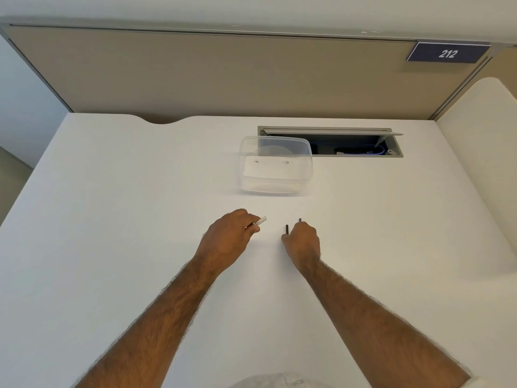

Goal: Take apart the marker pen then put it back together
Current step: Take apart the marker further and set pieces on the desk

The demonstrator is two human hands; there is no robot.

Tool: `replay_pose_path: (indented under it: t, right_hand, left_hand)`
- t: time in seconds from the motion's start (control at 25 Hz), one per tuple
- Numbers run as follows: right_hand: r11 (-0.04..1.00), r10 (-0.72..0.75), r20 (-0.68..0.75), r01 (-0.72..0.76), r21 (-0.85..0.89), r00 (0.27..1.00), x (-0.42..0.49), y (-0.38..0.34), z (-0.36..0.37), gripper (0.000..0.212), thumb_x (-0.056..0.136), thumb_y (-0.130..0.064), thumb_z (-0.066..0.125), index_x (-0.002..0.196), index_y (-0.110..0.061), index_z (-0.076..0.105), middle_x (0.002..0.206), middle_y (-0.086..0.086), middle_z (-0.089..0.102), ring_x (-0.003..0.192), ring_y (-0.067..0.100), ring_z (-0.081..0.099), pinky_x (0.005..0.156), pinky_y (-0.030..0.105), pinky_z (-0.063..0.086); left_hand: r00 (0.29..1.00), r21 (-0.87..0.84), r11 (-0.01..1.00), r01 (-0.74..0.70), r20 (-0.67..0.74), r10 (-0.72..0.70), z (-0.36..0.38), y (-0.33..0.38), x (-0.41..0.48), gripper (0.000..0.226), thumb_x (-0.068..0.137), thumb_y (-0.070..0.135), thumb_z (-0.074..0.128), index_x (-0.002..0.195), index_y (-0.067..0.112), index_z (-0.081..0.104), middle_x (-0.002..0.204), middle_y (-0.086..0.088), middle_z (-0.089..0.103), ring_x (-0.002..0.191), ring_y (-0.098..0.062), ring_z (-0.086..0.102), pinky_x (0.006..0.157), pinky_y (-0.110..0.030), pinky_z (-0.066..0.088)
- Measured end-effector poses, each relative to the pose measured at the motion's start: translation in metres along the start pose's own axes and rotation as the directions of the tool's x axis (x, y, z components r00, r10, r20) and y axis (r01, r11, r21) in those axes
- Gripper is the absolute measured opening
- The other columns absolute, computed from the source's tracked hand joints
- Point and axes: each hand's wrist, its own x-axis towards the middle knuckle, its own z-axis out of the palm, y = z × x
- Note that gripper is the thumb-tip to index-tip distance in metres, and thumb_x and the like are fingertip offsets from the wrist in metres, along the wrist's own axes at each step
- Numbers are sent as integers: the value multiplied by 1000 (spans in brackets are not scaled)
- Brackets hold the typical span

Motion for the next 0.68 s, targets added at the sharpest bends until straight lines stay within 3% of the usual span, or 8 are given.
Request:
replay_pose_path:
  t: [0.12,0.24,0.48,0.6,0.68]
  right_hand:
    - [1000,-5,15,5,-12,1000,3,-2,0,16,86,-14,56,96,-4,64,100,13,71,91,33,69,70,32,52]
    - [1000,-20,28,20,-20,999,4,-5,1,6,85,-12,57,88,-7,58,99,13,70,89,34,69,67,32,51]
    - [1000,-10,39,11,-24,999,5,-6,-2,8,85,-13,61,84,-9,54,98,13,71,77,30,62,62,30,46]
    - [1000,-6,40,7,-30,999,4,-6,-3,10,84,-15,63,85,-9,54,98,13,70,83,33,67,63,31,48]
    - [1000,-2,48,3,-18,999,4,-7,-4,14,83,-15,64,82,-9,52,95,12,69,78,31,63,62,30,46]
  left_hand:
    - [1000,2,1000,-1,7,1,0,-2,0,19,102,35,50,110,32,67,90,12,56,84,-11,56,67,-29,44]
    - [1000,1,1000,9,17,-9,2,-6,1,19,103,35,50,111,32,67,92,12,58,86,-12,57,73,-35,51]
    - [999,-4,1000,-9,34,9,6,-10,-1,21,103,34,50,114,30,67,90,12,56,85,-14,56,74,-36,51]
    - [999,-9,1000,-11,37,11,7,-12,-1,21,103,34,50,114,30,67,90,12,56,86,-14,56,75,-38,52]
    - [999,-12,1000,-16,34,16,7,-12,-1,20,103,34,50,114,30,67,90,12,56,85,-14,56,75,-39,52]
